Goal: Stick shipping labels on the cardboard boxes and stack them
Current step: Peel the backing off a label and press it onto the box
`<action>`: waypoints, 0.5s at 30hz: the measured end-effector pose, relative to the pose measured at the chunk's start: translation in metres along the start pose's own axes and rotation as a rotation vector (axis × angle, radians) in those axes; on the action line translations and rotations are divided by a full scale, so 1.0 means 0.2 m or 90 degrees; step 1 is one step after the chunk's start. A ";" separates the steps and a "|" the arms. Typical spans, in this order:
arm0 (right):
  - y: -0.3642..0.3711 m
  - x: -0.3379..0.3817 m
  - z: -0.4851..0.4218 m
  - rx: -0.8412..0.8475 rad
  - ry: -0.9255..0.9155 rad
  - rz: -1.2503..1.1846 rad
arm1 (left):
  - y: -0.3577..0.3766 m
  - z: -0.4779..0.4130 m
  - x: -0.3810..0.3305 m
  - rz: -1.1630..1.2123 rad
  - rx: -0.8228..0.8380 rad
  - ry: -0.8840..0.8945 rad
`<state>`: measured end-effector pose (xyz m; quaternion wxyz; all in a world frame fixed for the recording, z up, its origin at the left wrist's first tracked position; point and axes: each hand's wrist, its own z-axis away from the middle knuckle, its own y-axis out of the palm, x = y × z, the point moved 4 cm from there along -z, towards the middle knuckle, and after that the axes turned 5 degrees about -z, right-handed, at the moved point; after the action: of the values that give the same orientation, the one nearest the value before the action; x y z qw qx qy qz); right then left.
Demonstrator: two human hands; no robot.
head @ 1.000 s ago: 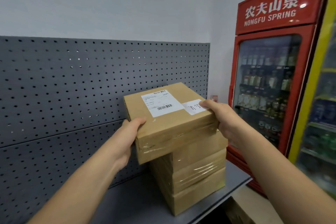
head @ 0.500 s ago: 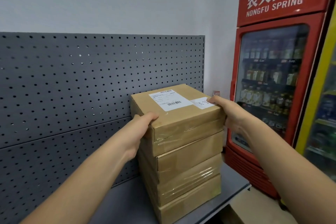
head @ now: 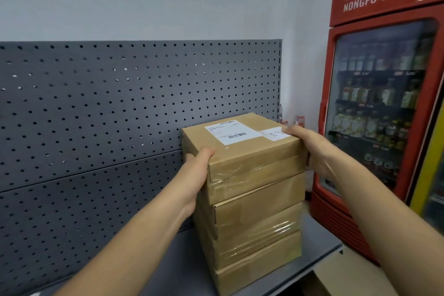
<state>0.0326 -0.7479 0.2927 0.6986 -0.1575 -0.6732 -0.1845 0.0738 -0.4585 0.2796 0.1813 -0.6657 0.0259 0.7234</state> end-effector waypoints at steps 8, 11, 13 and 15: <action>0.00 0.07 0.09 -0.074 -0.067 -0.010 | -0.06 0.07 -0.08 -0.064 -0.031 0.050; 0.00 0.10 0.19 -0.095 -0.187 0.064 | -0.10 0.12 -0.09 -0.085 -0.042 0.084; -0.01 0.11 0.26 -0.098 -0.302 0.136 | -0.14 0.15 -0.09 -0.115 -0.053 0.117; 0.00 0.13 0.34 -0.124 -0.408 0.235 | -0.19 0.18 -0.08 -0.160 -0.082 0.166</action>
<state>-0.0270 -0.7182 0.3224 0.4559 -0.3909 -0.7973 -0.0601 0.0521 -0.4163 0.3066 0.2223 -0.7621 -0.0808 0.6027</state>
